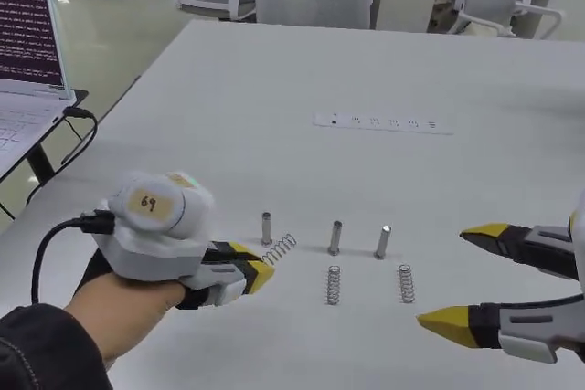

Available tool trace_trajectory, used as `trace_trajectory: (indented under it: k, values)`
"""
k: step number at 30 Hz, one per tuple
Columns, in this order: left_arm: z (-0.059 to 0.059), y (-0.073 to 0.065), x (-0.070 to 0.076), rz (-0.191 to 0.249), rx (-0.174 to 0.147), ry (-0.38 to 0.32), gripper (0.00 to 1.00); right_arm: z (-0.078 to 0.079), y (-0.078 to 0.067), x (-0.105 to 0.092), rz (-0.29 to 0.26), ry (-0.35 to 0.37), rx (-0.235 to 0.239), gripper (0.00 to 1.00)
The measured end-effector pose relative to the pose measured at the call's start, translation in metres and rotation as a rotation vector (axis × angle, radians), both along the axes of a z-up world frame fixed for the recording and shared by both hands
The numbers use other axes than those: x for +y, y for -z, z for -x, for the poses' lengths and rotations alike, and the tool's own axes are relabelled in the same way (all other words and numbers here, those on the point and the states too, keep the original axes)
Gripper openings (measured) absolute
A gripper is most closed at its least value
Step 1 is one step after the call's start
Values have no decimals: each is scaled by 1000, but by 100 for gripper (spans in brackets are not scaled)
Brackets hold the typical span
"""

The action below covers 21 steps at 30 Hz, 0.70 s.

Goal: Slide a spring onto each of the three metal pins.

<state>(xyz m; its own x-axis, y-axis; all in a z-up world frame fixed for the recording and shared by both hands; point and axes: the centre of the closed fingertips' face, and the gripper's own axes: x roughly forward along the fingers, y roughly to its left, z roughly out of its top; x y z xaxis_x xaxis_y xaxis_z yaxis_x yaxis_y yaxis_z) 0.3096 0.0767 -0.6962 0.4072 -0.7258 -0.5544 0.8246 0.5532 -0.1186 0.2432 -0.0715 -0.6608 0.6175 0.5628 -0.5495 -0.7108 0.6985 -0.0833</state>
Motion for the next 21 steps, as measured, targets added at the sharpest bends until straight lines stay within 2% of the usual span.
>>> trace_trajectory:
  k: [3, 8, 13, 21]
  values:
    - [5, -9, -2, 25, -13, 1, 2, 0, -4, 4, -7, -8, -7, 68]
    - [11, -21, -3, 40, -46, 7, 2, -2, -13, 10, -33, -22, -21, 67]
    - [21, -29, -8, 66, -52, 19, 2, -5, -23, 18, -72, -35, -38, 66]
    - [31, -38, -21, 86, -67, 71, 2, -7, -28, 33, -83, -70, -48, 64]
